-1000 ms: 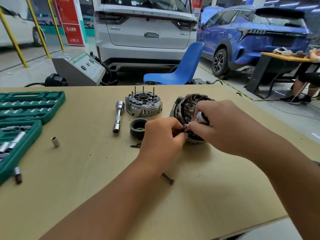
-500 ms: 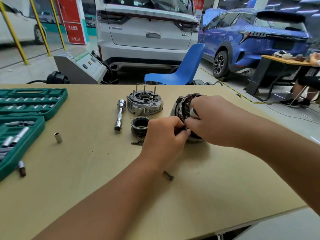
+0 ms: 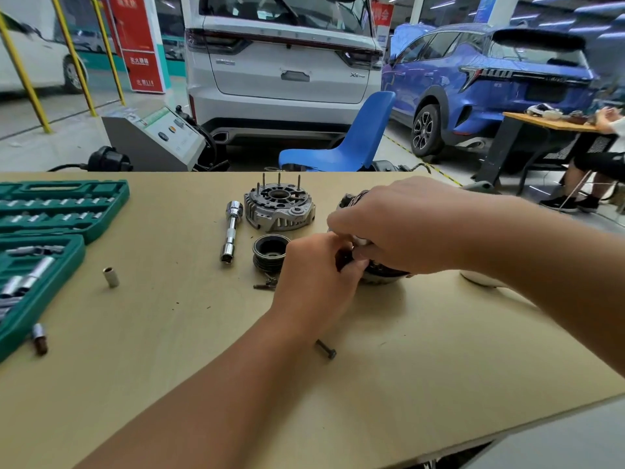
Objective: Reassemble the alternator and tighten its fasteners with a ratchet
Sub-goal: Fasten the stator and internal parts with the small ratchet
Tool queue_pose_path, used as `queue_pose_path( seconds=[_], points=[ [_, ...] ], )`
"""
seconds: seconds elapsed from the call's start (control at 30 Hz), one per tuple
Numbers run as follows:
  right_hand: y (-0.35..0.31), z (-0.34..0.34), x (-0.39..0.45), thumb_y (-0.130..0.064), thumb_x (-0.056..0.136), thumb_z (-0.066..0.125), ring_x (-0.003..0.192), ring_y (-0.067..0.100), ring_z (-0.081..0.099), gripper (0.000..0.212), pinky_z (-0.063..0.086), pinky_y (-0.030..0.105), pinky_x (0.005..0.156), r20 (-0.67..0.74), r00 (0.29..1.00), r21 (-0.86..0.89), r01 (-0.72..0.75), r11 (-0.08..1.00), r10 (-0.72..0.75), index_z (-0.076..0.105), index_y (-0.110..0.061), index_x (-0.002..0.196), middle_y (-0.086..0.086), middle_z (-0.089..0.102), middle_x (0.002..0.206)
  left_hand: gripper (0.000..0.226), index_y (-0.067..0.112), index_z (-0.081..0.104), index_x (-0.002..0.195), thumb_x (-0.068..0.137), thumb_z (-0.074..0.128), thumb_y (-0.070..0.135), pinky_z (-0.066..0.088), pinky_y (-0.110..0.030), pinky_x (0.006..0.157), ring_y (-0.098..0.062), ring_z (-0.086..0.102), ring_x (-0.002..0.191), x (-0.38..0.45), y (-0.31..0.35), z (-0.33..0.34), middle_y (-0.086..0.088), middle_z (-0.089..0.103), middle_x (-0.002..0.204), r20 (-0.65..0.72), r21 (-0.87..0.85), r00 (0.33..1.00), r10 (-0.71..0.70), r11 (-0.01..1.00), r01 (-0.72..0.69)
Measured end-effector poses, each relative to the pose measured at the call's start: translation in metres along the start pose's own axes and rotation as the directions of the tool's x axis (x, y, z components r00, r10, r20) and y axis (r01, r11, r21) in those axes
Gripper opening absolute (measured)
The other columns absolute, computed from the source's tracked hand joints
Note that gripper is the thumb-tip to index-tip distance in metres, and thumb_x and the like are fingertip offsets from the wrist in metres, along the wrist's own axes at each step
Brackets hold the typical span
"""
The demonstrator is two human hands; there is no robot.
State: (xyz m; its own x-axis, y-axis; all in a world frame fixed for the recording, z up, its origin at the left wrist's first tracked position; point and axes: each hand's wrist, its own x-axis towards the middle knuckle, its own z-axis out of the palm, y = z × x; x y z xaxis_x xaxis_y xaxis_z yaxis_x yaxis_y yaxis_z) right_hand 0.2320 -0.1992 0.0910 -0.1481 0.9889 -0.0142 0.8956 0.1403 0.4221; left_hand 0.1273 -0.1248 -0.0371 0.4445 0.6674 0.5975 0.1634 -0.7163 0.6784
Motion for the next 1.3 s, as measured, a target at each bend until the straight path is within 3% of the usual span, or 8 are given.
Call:
queue_pose_path(
  seconds=[0.23, 0.33, 0.47, 0.63, 0.93, 1.07, 1.2, 1.3],
  points=[
    [0.003, 0.016, -0.005, -0.029, 0.091, 0.062, 0.077, 0.009, 0.049, 0.021, 0.037, 0.027, 0.058, 0.05, 0.986, 0.415, -0.168, 0.894, 0.162, 0.042, -0.031, 0.086, -0.01, 0.05, 0.087, 0.013, 0.005, 0.069, 0.072, 0.082, 0.078, 0.006, 0.038, -0.03, 0.057, -0.02, 0.049, 0.062, 0.006, 0.002, 0.003, -0.002, 0.057, 0.067, -0.101, 0.028, 0.983, 0.156, 0.988, -0.154],
    [0.019, 0.003, -0.015, -0.027, 0.081, 0.066, 0.074, 0.008, 0.051, 0.017, 0.044, 0.033, 0.06, 0.092, 0.975, 0.264, -0.221, 0.939, 0.203, 0.05, -0.033, 0.087, -0.013, 0.055, 0.08, 0.007, 0.007, 0.076, 0.082, 0.085, 0.08, 0.013, 0.048, -0.037, 0.064, -0.02, 0.056, 0.069, 0.007, 0.005, 0.003, -0.003, 0.063, 0.073, -0.035, 0.014, 0.991, 0.131, 0.991, -0.131],
    [0.014, 0.0, -0.027, -0.031, 0.09, 0.052, 0.085, 0.023, 0.061, 0.012, 0.047, 0.039, 0.079, -0.285, 0.927, -0.019, -0.262, 0.965, 0.246, 0.063, -0.032, 0.094, -0.01, 0.063, 0.084, 0.007, 0.007, 0.074, 0.079, 0.084, 0.079, 0.009, 0.047, -0.034, 0.062, -0.018, 0.053, 0.066, 0.005, 0.004, 0.0, -0.001, 0.059, 0.071, -0.048, 0.009, 0.986, 0.157, 0.988, -0.157],
    [-0.011, 0.004, -0.041, -0.052, 0.086, 0.041, 0.053, 0.009, 0.051, 0.036, 0.039, 0.028, 0.048, -0.039, 0.954, 0.252, -0.279, 0.926, 0.298, 0.05, -0.025, 0.065, -0.007, 0.049, 0.059, 0.021, 0.017, 0.061, 0.072, 0.088, 0.072, 0.008, 0.036, -0.027, 0.058, -0.015, 0.048, 0.06, 0.003, 0.008, 0.001, 0.002, 0.057, 0.066, -0.086, -0.05, 0.988, 0.126, 0.99, -0.131],
    [-0.008, 0.017, -0.051, -0.036, 0.082, 0.06, 0.062, 0.015, 0.054, 0.014, 0.043, 0.032, 0.051, -0.046, 0.94, 0.269, -0.314, 0.911, 0.338, 0.053, -0.026, 0.075, -0.009, 0.051, 0.067, 0.019, 0.008, 0.068, 0.075, 0.091, 0.077, 0.012, 0.038, -0.027, 0.059, -0.011, 0.047, 0.062, 0.007, 0.011, 0.002, 0.003, 0.057, 0.068, -0.083, -0.01, 0.983, 0.164, 0.986, -0.165],
    [0.012, 0.014, -0.055, -0.03, 0.086, 0.054, 0.079, 0.025, 0.06, 0.014, 0.053, 0.038, 0.068, -0.257, 0.853, 0.192, -0.416, 0.889, 0.455, 0.067, -0.029, 0.092, -0.007, 0.061, 0.081, 0.009, 0.005, 0.073, 0.086, 0.09, 0.075, 0.012, 0.051, -0.039, 0.066, -0.02, 0.059, 0.072, 0.008, 0.01, -0.002, -0.003, 0.066, 0.077, -0.017, -0.002, 0.98, 0.199, 0.98, -0.199],
    [-0.015, 0.024, -0.058, -0.046, 0.066, 0.057, 0.057, 0.012, 0.053, 0.02, 0.049, 0.039, 0.053, 0.027, 0.94, 0.465, -0.312, 0.828, 0.339, 0.056, -0.027, 0.074, -0.007, 0.056, 0.065, 0.038, 0.026, 0.048, 0.069, 0.09, 0.075, 0.011, 0.028, -0.022, 0.059, -0.009, 0.039, 0.062, 0.007, 0.014, 0.001, 0.013, 0.042, 0.065, -0.081, 0.015, 0.98, 0.183, 0.983, -0.183],
    [0.002, 0.024, -0.056, -0.037, 0.074, 0.061, 0.071, 0.021, 0.057, 0.01, 0.042, 0.033, 0.056, -0.127, 0.859, 0.347, -0.431, 0.833, 0.497, 0.059, -0.029, 0.081, -0.008, 0.057, 0.07, 0.023, 0.021, 0.062, 0.074, 0.091, 0.076, 0.013, 0.028, -0.012, 0.061, 0.0, 0.042, 0.064, 0.008, 0.012, -0.001, 0.019, 0.042, 0.068, -0.042, 0.001, 0.985, 0.17, 0.985, -0.17]
  ],
)
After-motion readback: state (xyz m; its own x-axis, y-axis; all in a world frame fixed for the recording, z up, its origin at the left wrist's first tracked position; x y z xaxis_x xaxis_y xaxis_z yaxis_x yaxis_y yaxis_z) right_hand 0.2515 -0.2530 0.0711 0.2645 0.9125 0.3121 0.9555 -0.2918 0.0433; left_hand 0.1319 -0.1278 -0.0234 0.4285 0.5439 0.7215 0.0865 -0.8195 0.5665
